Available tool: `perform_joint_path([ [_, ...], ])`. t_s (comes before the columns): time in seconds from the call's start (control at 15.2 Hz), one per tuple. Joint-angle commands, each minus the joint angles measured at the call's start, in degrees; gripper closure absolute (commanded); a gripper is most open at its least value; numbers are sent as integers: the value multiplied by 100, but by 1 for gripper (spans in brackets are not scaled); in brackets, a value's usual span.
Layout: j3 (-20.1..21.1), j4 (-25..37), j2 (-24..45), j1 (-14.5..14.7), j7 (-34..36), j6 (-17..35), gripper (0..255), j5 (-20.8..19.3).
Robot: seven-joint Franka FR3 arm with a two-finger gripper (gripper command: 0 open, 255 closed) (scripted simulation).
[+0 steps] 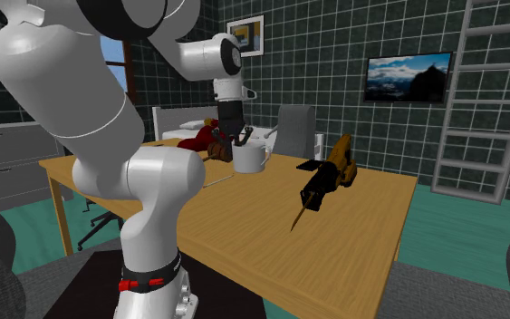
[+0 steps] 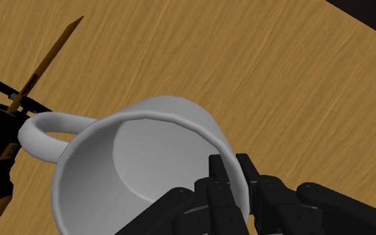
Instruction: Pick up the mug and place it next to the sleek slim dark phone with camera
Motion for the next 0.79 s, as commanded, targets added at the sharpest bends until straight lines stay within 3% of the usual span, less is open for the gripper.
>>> perform_joint_path([
  [0.0, 40, 117, -42, 6, -16, -160, 255, 32],
  [0.2, 87, 298, -62, 20, -39, -362, 255, 76],
  [0.73, -557, 1574, 1998, 384, -482, 516, 255, 314],
])
